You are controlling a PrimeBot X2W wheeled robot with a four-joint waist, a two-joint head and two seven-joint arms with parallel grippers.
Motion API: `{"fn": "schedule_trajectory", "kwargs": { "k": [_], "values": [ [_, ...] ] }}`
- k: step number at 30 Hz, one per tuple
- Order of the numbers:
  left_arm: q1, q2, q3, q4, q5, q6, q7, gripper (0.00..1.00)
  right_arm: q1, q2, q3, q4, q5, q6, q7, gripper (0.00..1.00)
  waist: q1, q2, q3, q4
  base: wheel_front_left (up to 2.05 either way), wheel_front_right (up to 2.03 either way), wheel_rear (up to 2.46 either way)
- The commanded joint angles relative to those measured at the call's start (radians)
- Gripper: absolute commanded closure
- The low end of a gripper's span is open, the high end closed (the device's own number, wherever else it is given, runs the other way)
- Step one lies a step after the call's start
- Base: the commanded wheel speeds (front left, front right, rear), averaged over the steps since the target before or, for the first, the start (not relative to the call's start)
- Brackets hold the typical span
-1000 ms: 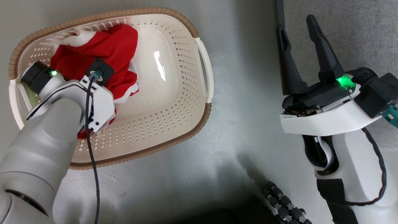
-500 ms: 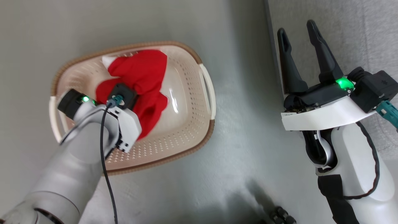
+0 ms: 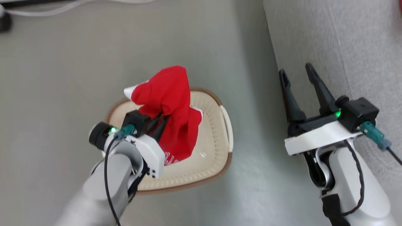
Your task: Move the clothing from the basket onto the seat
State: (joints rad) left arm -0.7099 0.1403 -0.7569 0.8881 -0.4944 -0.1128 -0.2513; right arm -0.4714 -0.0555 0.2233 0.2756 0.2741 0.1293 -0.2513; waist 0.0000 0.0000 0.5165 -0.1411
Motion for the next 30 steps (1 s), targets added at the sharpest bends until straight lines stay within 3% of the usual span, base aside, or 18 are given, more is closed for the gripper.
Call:
{"fn": "schedule_trajectory", "kwargs": {
  "k": [1,16,24,30],
  "values": [
    [0.033,0.014,0.043,-0.037,0.003,0.009,-0.010,1.00,0.030,0.005,0.012,-0.012,-0.013,0.001,-0.010,0.00,0.0000,0.0000,-0.092,0.052,0.00,0.00,0.00],
    [0.306,-0.011,0.308,-0.301,0.080,0.007,-0.010,1.00,0.192,0.005,0.004,0.086,0.004,0.001,-0.010,0.00,0.0000,0.0000,-0.360,0.140,0.00,0.00,0.00],
    [0.350,-0.033,0.361,-0.504,0.127,-0.007,-0.010,1.00,0.238,0.005,0.033,0.119,0.024,0.001,-0.010,0.00,0.0000,0.0000,-0.413,0.156,0.00,0.00,0.00],
    [0.347,-0.033,0.342,-0.657,0.137,-0.014,-0.010,1.00,0.246,0.005,0.067,0.120,0.046,0.001,-0.010,0.00,0.0000,0.0000,-0.423,0.155,0.00,0.00,0.00]
  ]
}}
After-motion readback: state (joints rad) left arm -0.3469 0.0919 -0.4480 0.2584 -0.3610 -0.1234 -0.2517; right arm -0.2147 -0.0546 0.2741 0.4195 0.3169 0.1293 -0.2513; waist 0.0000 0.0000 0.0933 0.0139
